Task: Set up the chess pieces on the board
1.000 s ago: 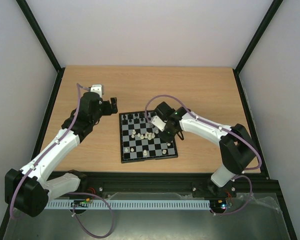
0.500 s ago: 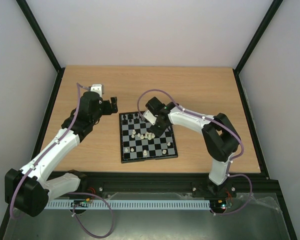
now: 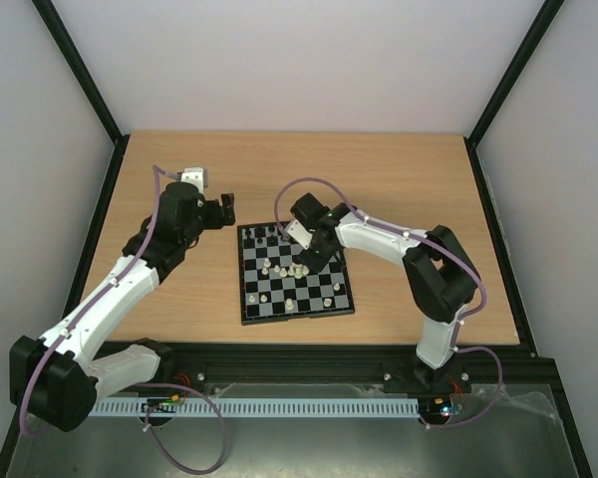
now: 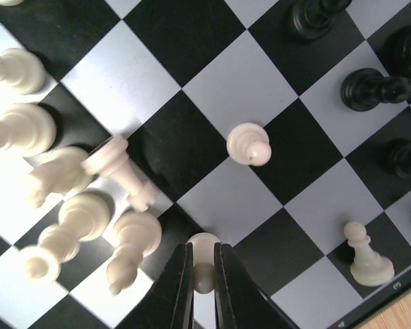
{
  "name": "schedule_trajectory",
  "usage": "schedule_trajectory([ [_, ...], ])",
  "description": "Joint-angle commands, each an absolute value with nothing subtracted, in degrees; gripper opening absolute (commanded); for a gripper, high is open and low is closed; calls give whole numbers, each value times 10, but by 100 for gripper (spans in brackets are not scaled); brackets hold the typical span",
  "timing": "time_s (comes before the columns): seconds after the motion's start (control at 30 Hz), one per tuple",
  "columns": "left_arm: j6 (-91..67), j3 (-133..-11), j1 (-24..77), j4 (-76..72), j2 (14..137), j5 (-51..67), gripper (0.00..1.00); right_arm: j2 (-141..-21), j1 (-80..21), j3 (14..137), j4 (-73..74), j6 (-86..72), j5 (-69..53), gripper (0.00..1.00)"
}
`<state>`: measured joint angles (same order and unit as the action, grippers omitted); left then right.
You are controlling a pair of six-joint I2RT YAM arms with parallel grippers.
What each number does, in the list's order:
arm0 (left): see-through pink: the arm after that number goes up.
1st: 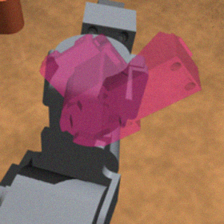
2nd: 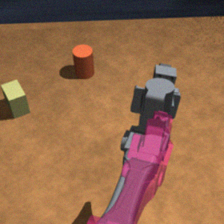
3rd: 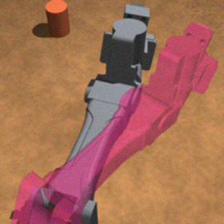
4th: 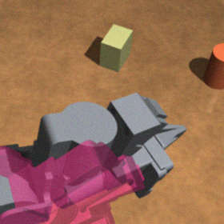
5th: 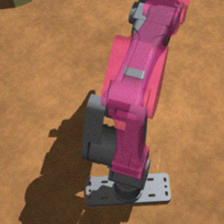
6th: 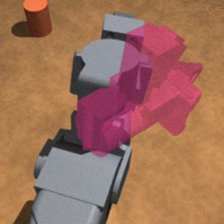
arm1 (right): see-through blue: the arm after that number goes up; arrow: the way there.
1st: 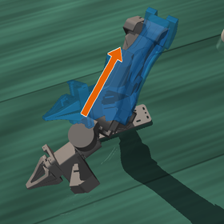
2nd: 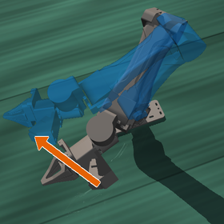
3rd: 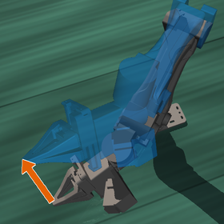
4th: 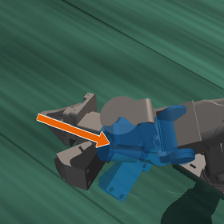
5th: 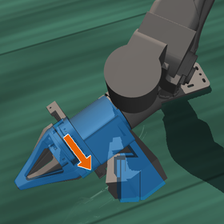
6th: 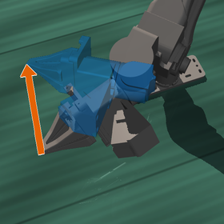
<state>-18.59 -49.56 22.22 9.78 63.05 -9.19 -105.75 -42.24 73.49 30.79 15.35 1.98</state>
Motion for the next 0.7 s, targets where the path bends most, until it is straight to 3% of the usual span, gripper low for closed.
schedule_trajectory([
  [0.0,-182,-511,223,98,631,-90,99,-1000,-422,717,350,152,13,4],
  [0.3,-181,-511,223,98,632,-90,99,-925,-422,657,398,176,-50,4],
  [0.67,-181,-511,223,98,636,-92,99,-922,-423,612,399,192,-74,6],
])
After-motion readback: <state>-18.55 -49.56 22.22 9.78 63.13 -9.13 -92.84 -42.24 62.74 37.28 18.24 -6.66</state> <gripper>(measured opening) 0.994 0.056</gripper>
